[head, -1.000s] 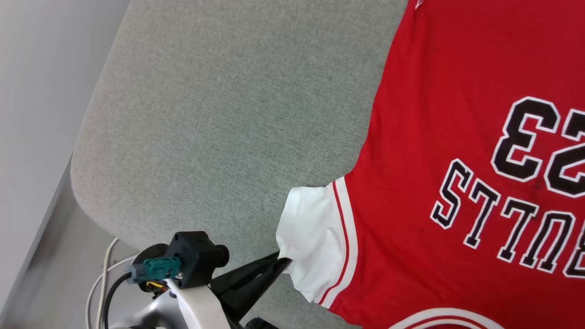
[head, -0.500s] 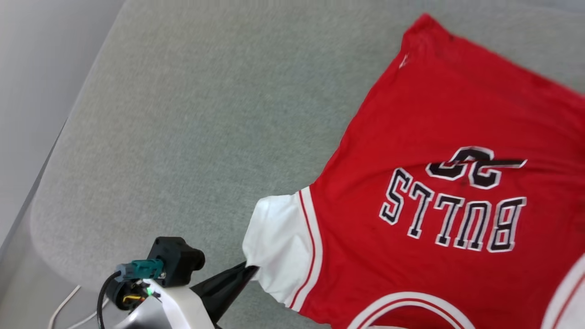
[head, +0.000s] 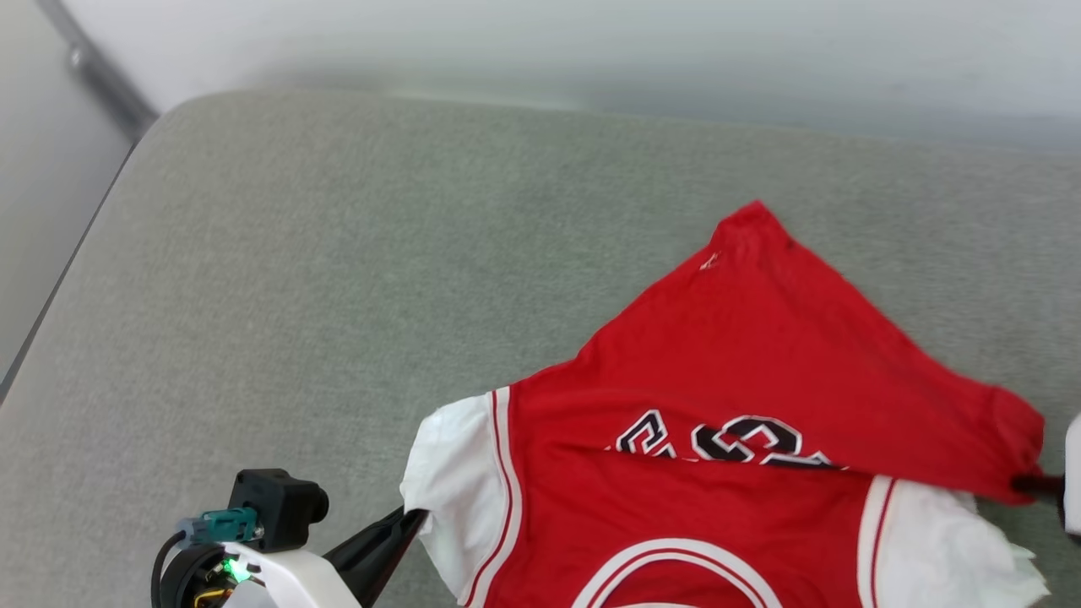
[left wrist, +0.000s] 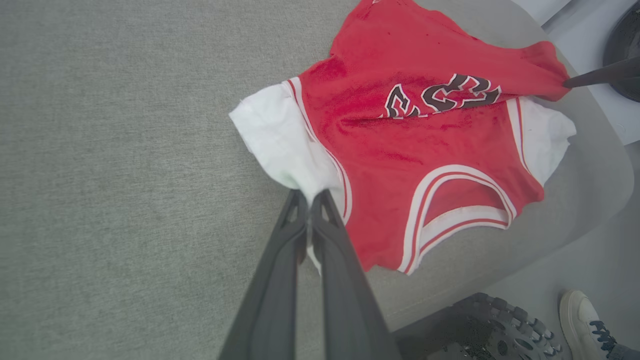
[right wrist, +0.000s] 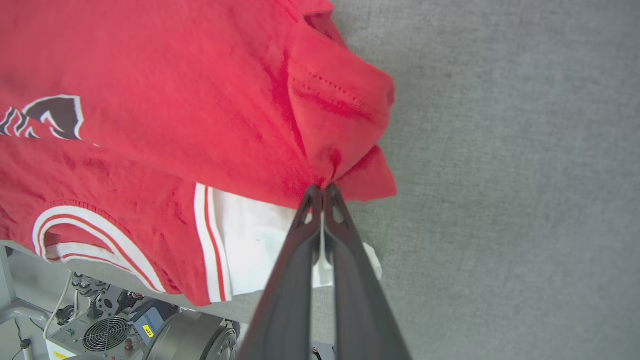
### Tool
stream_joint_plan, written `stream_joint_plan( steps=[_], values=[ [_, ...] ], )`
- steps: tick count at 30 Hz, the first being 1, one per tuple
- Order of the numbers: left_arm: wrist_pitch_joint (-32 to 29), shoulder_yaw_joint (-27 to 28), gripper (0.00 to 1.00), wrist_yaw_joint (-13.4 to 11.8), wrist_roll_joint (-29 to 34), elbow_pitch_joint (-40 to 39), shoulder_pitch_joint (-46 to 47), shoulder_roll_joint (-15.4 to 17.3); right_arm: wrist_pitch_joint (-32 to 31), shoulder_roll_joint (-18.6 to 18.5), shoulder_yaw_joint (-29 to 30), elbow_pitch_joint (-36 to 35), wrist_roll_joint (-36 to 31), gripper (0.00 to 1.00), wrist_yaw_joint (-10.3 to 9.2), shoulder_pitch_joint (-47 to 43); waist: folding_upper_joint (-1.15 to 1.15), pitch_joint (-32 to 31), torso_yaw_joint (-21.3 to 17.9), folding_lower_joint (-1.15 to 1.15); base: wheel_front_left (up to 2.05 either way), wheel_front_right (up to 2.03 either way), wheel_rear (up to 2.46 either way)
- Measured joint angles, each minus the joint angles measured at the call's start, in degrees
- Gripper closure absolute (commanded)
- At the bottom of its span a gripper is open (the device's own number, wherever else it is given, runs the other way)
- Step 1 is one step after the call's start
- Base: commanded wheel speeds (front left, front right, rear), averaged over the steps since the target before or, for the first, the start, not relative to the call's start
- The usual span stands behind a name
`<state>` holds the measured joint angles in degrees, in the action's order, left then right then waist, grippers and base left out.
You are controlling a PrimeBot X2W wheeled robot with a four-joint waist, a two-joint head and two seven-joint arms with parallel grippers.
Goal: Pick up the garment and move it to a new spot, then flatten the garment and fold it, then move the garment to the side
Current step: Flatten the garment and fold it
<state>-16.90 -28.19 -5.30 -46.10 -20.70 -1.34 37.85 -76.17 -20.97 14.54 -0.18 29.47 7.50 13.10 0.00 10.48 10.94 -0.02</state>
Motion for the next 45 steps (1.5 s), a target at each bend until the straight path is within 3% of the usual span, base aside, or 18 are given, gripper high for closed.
stream_joint_plan(
  steps=[8, 18, 19, 20, 21, 31, 38, 45],
  values=[
    [2.81, 1.25, 1.0, -1.85, 0.23, 1.64, -0.67, -1.4, 2.67, 4.47, 4.23, -7.45, 2.34, 1.0, 0.0, -12.05, 0.0, -3.34, -3.66, 0.0, 0.0, 0.0, 0.0],
    [5.52, 1.75, 1.0, -3.08, 0.45, 3.55, -0.53, -4.24, 5.66, 7.05, 2.15, -7.68, 2.33, 1.0, 0.0, -19.59, 0.0, -4.67, -4.89, 0.0, 0.0, 0.0, 0.0],
    [5.53, 1.67, 1.0, -3.13, 0.45, 3.58, -0.52, -4.28, 6.21, 6.6, 1.24, -7.79, 2.47, 0.84, 0.0, -19.58, 0.0, -4.75, -4.94, 0.0, 0.0, 0.0, 0.0],
    [5.52, 1.59, 1.0, -3.12, 0.45, 3.58, -0.52, -4.3, 6.81, 5.79, 0.16, -8.09, 2.92, 0.04, 0.0, -19.56, 0.0, -4.81, -4.97, 0.01, 0.0, 0.0, 0.0],
    [5.52, 1.54, 1.0, -3.12, 0.46, 3.56, -0.52, -4.3, 7.5, 4.57, -0.67, -8.48, 2.93, 0.0, 0.0, -19.54, 0.0, -4.83, -4.97, 0.01, 0.0, 0.0, 0.0],
    [5.49, 0.56, 1.0, -3.31, 1.44, 2.33, -0.03, -4.37, 8.64, -2.37, -3.55, -12.89, 6.57, 0.0, 0.0, -13.4, 0.0, -3.39, -3.66, 0.02, 0.0, 0.0, 0.0],
    [5.03, -0.68, 1.0, -3.03, 3.11, 0.35, 2.5, -4.54, 5.59, -3.24, -6.22, -13.91, 6.41, 0.0, 0.0, -1.87, 0.0, 0.19, -0.94, 0.02, 0.0, 0.0, 0.0],
    [5.22, -2.47, 1.0, -1.75, 4.21, 0.73, 5.31, -6.28, 4.01, -2.86, -9.56, -6.5, 1.71, 0.0, 0.0, 8.94, 0.0, 4.37, 3.65, 0.03, 0.0, 0.0, 0.0]
  ],
)
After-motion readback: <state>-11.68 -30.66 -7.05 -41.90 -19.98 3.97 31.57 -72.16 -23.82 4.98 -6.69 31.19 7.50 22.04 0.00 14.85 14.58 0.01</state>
